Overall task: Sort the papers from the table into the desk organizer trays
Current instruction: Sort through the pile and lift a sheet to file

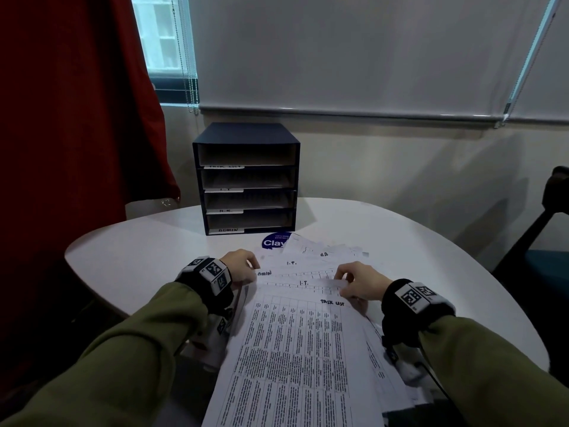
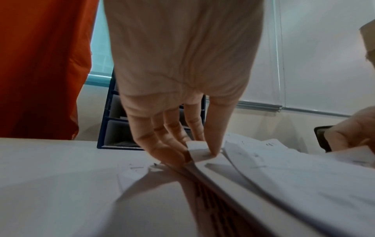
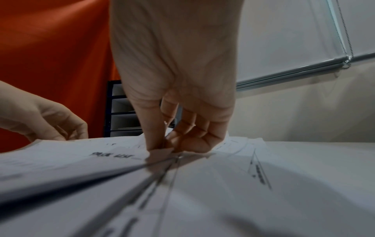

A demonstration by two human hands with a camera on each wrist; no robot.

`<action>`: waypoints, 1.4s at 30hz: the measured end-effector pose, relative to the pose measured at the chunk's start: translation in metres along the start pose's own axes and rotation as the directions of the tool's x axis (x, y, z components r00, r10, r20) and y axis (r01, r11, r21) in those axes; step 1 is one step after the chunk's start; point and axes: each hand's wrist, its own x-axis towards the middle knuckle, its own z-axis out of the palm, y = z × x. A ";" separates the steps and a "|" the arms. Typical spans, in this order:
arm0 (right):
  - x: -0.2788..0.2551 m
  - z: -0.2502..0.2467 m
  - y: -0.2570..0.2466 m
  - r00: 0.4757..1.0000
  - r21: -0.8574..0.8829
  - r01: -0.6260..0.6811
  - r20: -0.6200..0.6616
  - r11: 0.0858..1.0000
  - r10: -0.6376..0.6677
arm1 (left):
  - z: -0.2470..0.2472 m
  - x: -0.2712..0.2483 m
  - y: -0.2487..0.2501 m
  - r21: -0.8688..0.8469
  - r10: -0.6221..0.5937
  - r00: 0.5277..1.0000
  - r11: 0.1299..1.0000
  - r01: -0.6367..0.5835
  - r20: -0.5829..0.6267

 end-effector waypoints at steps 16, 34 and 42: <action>0.000 -0.001 0.000 0.997 -0.007 -0.066 -0.034 0.998 0.065 | 0.003 0.010 0.011 0.061 0.149 0.987 0.988 -0.145 -0.068; -0.006 -0.014 0.002 0.992 0.053 -0.024 -0.119 0.998 0.030 | -0.003 0.019 0.010 -0.254 0.024 0.907 0.957 -0.143 -0.420; -0.010 -0.023 -0.003 0.956 0.147 0.053 -0.292 0.988 -0.008 | -0.033 0.008 0.030 -0.439 0.095 0.800 0.794 -0.420 -0.593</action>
